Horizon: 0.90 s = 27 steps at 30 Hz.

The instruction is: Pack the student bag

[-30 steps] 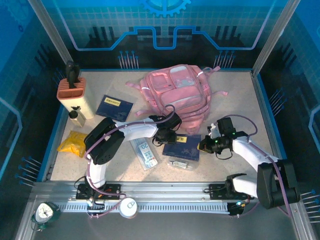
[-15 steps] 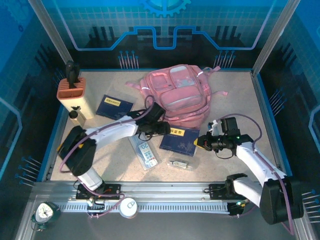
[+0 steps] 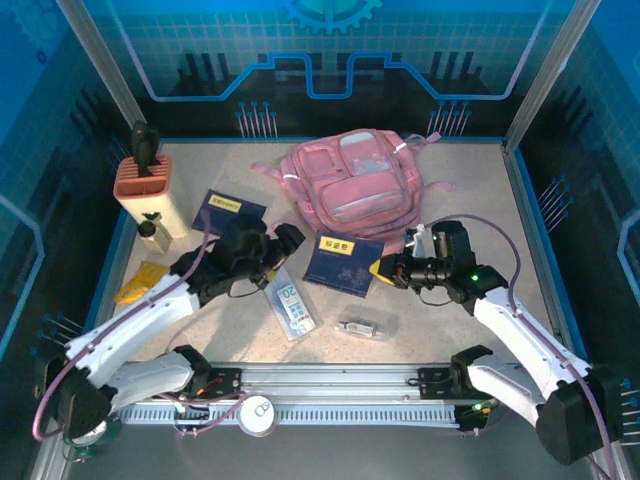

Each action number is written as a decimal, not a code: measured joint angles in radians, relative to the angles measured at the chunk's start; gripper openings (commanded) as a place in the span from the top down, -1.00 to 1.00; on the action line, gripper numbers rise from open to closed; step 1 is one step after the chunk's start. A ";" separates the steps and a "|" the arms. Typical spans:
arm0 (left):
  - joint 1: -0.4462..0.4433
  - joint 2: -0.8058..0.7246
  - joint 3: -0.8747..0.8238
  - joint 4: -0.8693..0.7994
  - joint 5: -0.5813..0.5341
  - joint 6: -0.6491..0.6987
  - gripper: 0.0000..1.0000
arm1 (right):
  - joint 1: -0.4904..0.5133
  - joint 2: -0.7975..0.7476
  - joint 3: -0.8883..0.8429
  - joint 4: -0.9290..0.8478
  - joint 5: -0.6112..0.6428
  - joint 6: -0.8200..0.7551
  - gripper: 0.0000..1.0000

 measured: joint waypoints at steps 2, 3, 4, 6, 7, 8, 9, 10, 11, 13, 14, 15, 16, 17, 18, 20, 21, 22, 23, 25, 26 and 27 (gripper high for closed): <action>-0.006 -0.062 -0.032 -0.004 -0.022 -0.073 -0.99 | 0.033 0.003 0.021 0.027 0.013 0.033 1.00; -0.013 -0.090 -0.043 -0.007 -0.033 -0.108 -0.98 | 0.047 0.008 0.037 0.039 0.017 0.047 1.00; -0.018 -0.106 -0.049 -0.011 -0.042 -0.134 -0.98 | 0.057 0.016 0.051 0.053 0.021 0.058 1.00; -0.032 -0.128 -0.051 -0.018 -0.062 -0.190 -0.99 | 0.075 0.037 0.083 0.089 0.035 0.083 1.00; -0.040 -0.130 -0.051 -0.019 -0.074 -0.210 -0.99 | 0.080 0.048 0.096 0.106 0.042 0.092 1.00; -0.051 -0.131 -0.051 -0.019 -0.089 -0.234 -0.98 | 0.086 0.061 0.110 0.125 0.050 0.100 1.00; -0.062 -0.129 -0.053 -0.018 -0.099 -0.254 -0.98 | 0.094 0.077 0.127 0.143 0.060 0.108 1.00; -0.072 -0.125 -0.055 -0.010 -0.110 -0.276 -0.99 | 0.100 0.092 0.140 0.158 0.066 0.113 1.00; -0.078 -0.121 -0.060 0.006 -0.116 -0.291 -0.99 | 0.105 0.103 0.151 0.172 0.069 0.119 1.00; -0.084 -0.099 -0.065 0.037 -0.131 -0.314 -0.99 | 0.113 0.127 0.172 0.201 0.076 0.131 1.00; -0.084 -0.084 -0.064 0.051 -0.139 -0.322 -0.98 | 0.114 0.136 0.177 0.216 0.080 0.138 1.00; -0.084 -0.069 -0.064 0.062 -0.147 -0.328 -0.93 | 0.118 0.145 0.183 0.229 0.084 0.145 1.00; -0.084 -0.054 -0.064 0.076 -0.158 -0.335 -0.87 | 0.121 0.154 0.187 0.243 0.088 0.153 1.00; -0.084 -0.043 -0.064 0.090 -0.169 -0.338 -0.83 | 0.125 0.160 0.190 0.254 0.091 0.158 1.00; -0.084 -0.032 -0.064 0.115 -0.181 -0.347 -0.77 | 0.131 0.166 0.193 0.261 0.095 0.164 1.00; -0.084 -0.018 -0.064 0.158 -0.203 -0.349 -0.67 | 0.144 0.174 0.194 0.273 0.097 0.179 1.00; -0.084 -0.011 -0.061 0.173 -0.214 -0.348 -0.63 | 0.152 0.177 0.194 0.280 0.098 0.186 1.00; -0.084 0.001 -0.052 0.183 -0.223 -0.349 -0.59 | 0.158 0.179 0.194 0.288 0.098 0.193 1.00; -0.084 0.010 -0.045 0.195 -0.229 -0.348 -0.56 | 0.162 0.180 0.194 0.294 0.099 0.197 1.00; -0.084 0.031 -0.035 0.233 -0.243 -0.352 -0.51 | 0.168 0.180 0.194 0.305 0.104 0.206 1.00; -0.084 0.039 -0.032 0.249 -0.246 -0.354 -0.49 | 0.171 0.180 0.194 0.309 0.106 0.209 1.00; -0.084 0.048 -0.030 0.267 -0.248 -0.354 -0.43 | 0.172 0.180 0.194 0.314 0.108 0.216 1.00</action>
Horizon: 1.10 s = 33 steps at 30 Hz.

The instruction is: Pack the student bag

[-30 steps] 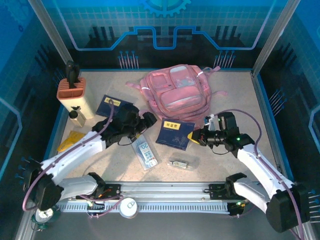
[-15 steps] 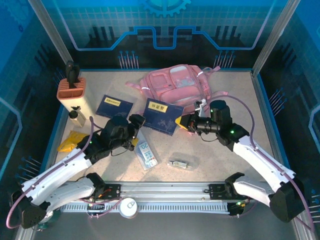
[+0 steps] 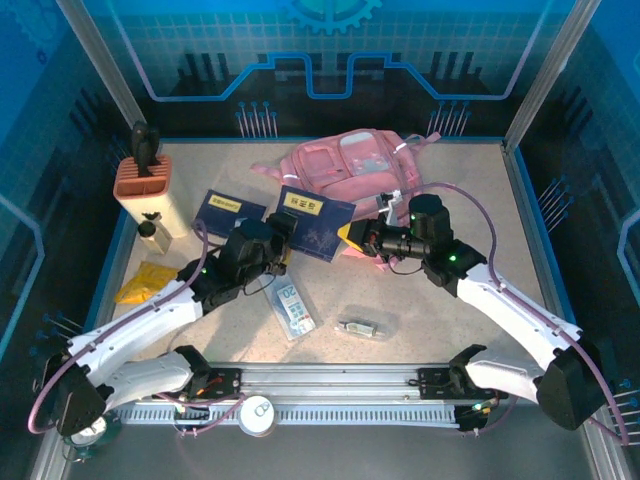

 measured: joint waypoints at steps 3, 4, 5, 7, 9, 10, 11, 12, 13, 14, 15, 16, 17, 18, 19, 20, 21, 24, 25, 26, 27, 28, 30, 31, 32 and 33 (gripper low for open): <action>0.000 0.021 0.006 0.027 -0.008 -0.015 -0.21 | 0.001 0.000 0.000 0.011 0.003 0.011 1.00; 0.000 0.025 0.006 0.035 -0.014 -0.019 -0.11 | 0.001 0.000 0.000 0.011 0.004 0.013 1.00; 0.000 0.028 0.007 0.045 -0.018 -0.021 -0.02 | 0.001 0.000 0.000 0.011 0.005 0.015 1.00; 0.002 0.037 0.014 0.058 -0.025 -0.023 0.18 | 0.001 0.000 0.000 0.013 0.007 0.019 1.00; 0.006 0.045 0.024 0.071 -0.029 -0.020 0.37 | 0.001 0.000 0.000 0.018 0.010 0.019 1.00; 0.008 0.050 0.030 0.079 -0.029 -0.018 0.45 | 0.001 0.000 0.000 0.020 0.011 0.018 1.00; 0.012 0.054 0.035 0.083 -0.029 -0.013 0.51 | 0.001 0.000 0.000 0.021 0.013 0.018 1.00; 0.016 0.059 0.041 0.088 -0.028 -0.008 0.59 | 0.001 0.000 0.000 0.020 0.016 0.018 0.94; 0.021 0.063 0.046 0.095 -0.025 0.001 0.68 | 0.001 -0.002 0.000 0.016 0.023 0.014 0.72; 0.026 0.066 0.049 0.101 -0.019 0.011 0.74 | 0.001 -0.003 0.000 0.009 0.030 0.010 0.51; 0.034 0.071 0.056 0.104 -0.013 0.020 0.78 | 0.001 -0.005 0.001 -0.005 0.034 -0.003 0.27; 0.042 0.074 0.060 0.107 -0.006 0.030 0.82 | 0.000 -0.010 0.002 -0.024 0.037 -0.016 0.08; 0.058 0.080 0.070 0.111 0.002 0.047 0.85 | -0.002 -0.019 0.002 -0.048 0.038 -0.033 -0.09; 0.075 0.089 0.083 0.112 0.011 0.063 0.86 | -0.003 -0.031 0.005 -0.074 0.039 -0.052 -0.23; 0.091 0.097 0.095 0.114 0.023 0.086 0.87 | -0.007 -0.043 0.012 -0.106 0.040 -0.073 -0.32; 0.109 0.107 0.113 0.120 0.038 0.113 0.88 | -0.014 -0.058 0.023 -0.140 0.041 -0.094 -0.45; 0.124 0.118 0.132 0.126 0.057 0.141 0.89 | -0.027 -0.072 0.039 -0.172 0.042 -0.117 -0.56; 0.167 0.162 0.196 0.169 0.150 0.222 0.91 | -0.096 -0.118 0.075 -0.242 0.027 -0.169 -0.83; 0.177 0.180 0.216 0.192 0.186 0.246 0.92 | -0.126 -0.131 0.081 -0.257 0.013 -0.180 -0.92; 0.187 0.199 0.237 0.212 0.228 0.270 0.94 | -0.164 -0.142 0.088 -0.276 -0.004 -0.196 -1.00; 0.195 0.221 0.264 0.233 0.275 0.296 0.95 | -0.200 -0.146 0.096 -0.295 -0.025 -0.212 -0.99; 0.200 0.242 0.289 0.246 0.312 0.318 0.97 | -0.232 -0.145 0.106 -0.313 -0.049 -0.222 -0.99; 0.203 0.292 0.353 0.275 0.402 0.363 0.98 | -0.298 -0.126 0.135 -0.353 -0.114 -0.249 -0.99; 0.203 0.311 0.377 0.290 0.439 0.381 0.97 | -0.325 -0.115 0.147 -0.367 -0.144 -0.259 -0.99; 0.203 0.329 0.401 0.310 0.480 0.400 0.97 | -0.352 -0.104 0.158 -0.378 -0.175 -0.269 -0.99; 0.203 0.344 0.423 0.331 0.522 0.415 0.98 | -0.377 -0.095 0.165 -0.383 -0.205 -0.275 -0.99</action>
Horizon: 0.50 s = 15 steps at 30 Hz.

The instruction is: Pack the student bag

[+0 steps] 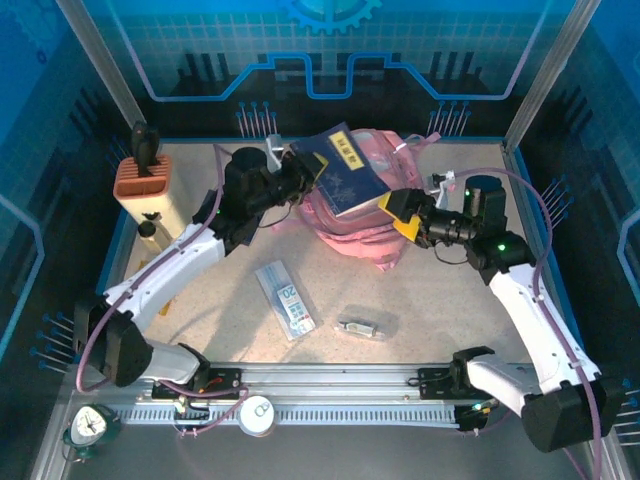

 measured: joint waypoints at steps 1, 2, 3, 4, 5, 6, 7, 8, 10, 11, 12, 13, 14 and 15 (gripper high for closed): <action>0.000 0.010 0.014 0.018 0.032 0.011 0.98 | -0.017 0.004 0.005 -0.003 -0.022 0.000 -0.99; 0.000 0.020 0.028 0.037 0.065 0.018 0.98 | -0.034 0.010 0.012 -0.001 -0.056 0.000 -0.99; -0.002 0.031 0.041 0.061 0.095 0.026 0.98 | -0.047 0.016 0.018 0.007 -0.087 0.004 -0.99; -0.003 0.038 0.050 0.081 0.117 0.033 0.98 | -0.056 0.023 0.021 0.022 -0.114 0.013 -0.99; -0.005 0.046 0.058 0.100 0.139 0.036 0.97 | -0.066 0.032 0.023 0.048 -0.146 0.031 -0.99; -0.006 0.053 0.068 0.113 0.161 0.040 0.97 | -0.073 0.040 0.023 0.076 -0.171 0.051 -0.99; -0.009 0.060 0.079 0.116 0.176 0.044 0.97 | -0.077 0.045 0.023 0.100 -0.188 0.068 -0.99; -0.012 0.066 0.092 0.116 0.192 0.053 0.97 | -0.082 0.050 0.023 0.129 -0.206 0.089 -0.99; -0.019 0.073 0.112 0.116 0.214 0.068 0.97 | -0.084 0.051 0.023 0.179 -0.229 0.125 -0.99; -0.022 0.075 0.118 0.116 0.223 0.071 0.97 | -0.084 0.051 0.024 0.207 -0.242 0.144 -0.99; -0.026 0.075 0.121 0.116 0.230 0.077 0.97 | -0.084 0.051 0.024 0.241 -0.252 0.164 -0.99; -0.027 0.075 0.122 0.116 0.237 0.083 0.97 | -0.084 0.051 0.024 0.267 -0.259 0.182 -0.99; -0.030 0.075 0.122 0.116 0.243 0.087 0.98 | -0.084 0.052 0.024 0.300 -0.267 0.205 -0.99; -0.032 0.075 0.122 0.115 0.246 0.089 0.98 | -0.084 0.054 0.024 0.335 -0.275 0.228 -0.93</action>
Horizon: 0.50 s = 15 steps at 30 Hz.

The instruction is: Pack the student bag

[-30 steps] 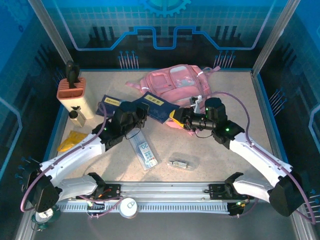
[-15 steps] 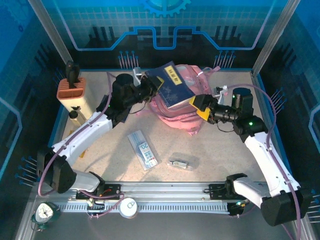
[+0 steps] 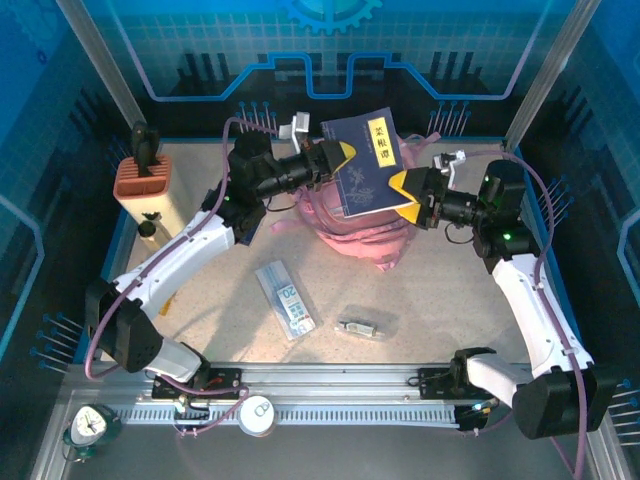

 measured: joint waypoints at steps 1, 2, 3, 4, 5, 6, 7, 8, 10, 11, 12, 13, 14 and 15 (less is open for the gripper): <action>0.000 0.002 0.000 0.000 0.002 0.003 0.99 | -0.001 0.002 0.000 0.033 -0.008 0.019 -0.90; -0.002 0.004 0.000 -0.002 0.006 0.006 0.99 | -0.002 0.005 0.000 0.063 -0.015 0.039 -0.84; -0.003 0.005 0.001 -0.008 0.007 0.012 0.99 | -0.002 0.006 0.000 0.090 -0.017 0.058 -0.76; -0.003 0.007 0.001 -0.015 0.008 0.020 0.99 | -0.003 0.006 0.000 0.107 -0.019 0.066 -0.70; -0.004 0.007 0.001 -0.025 0.008 0.028 0.99 | -0.003 0.006 0.000 0.126 -0.022 0.080 -0.63; -0.004 0.007 0.001 -0.039 0.008 0.035 0.99 | -0.004 0.006 -0.001 0.140 -0.024 0.092 -0.55; -0.004 0.007 0.001 -0.051 0.008 0.047 0.99 | -0.004 0.006 -0.001 0.150 -0.026 0.098 -0.48; -0.005 0.007 0.002 -0.061 0.006 0.054 0.99 | -0.004 0.006 -0.001 0.157 -0.032 0.103 -0.40; -0.005 0.007 0.004 -0.080 0.005 0.067 0.99 | -0.004 0.006 -0.002 0.163 -0.035 0.110 -0.25; -0.005 0.007 0.005 -0.087 0.005 0.076 0.99 | -0.004 0.006 -0.003 0.163 -0.036 0.113 -0.17; -0.005 0.007 0.007 -0.094 0.005 0.083 0.99 | -0.004 0.006 -0.006 0.163 -0.037 0.115 -0.11; -0.005 0.007 0.009 -0.102 0.005 0.088 0.99 | -0.005 0.006 -0.010 0.161 -0.039 0.112 -0.04; -0.005 0.007 0.010 -0.111 0.004 0.098 0.99 | -0.006 0.006 -0.013 0.156 -0.040 0.108 0.04; -0.005 0.007 0.010 -0.118 0.004 0.106 0.99 | -0.006 0.006 -0.014 0.149 -0.039 0.101 0.11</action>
